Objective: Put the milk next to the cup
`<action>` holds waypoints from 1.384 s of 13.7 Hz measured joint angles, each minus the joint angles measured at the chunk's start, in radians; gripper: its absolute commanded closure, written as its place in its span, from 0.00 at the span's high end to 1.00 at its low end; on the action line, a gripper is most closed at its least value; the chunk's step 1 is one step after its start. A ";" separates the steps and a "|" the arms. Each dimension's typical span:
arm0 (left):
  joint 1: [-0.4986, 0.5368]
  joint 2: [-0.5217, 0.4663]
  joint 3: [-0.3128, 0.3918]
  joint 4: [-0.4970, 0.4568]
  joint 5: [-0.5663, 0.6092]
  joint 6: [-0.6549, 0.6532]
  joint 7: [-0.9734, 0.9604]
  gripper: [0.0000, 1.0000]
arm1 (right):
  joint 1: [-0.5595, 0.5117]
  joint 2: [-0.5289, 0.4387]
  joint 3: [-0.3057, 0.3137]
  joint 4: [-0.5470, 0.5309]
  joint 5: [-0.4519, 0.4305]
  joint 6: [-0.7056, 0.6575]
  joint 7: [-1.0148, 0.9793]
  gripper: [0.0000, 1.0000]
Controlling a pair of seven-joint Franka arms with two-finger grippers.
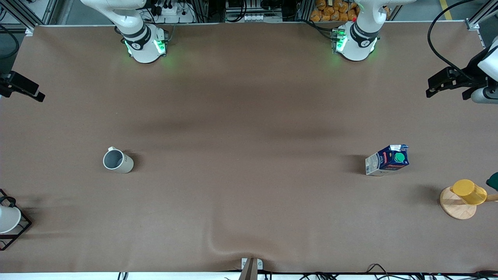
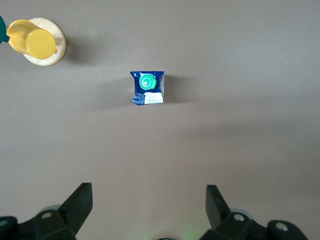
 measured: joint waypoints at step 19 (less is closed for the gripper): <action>0.000 0.004 0.008 -0.001 0.000 0.001 -0.008 1.00 | 0.001 0.123 -0.003 -0.037 0.005 0.021 0.000 1.00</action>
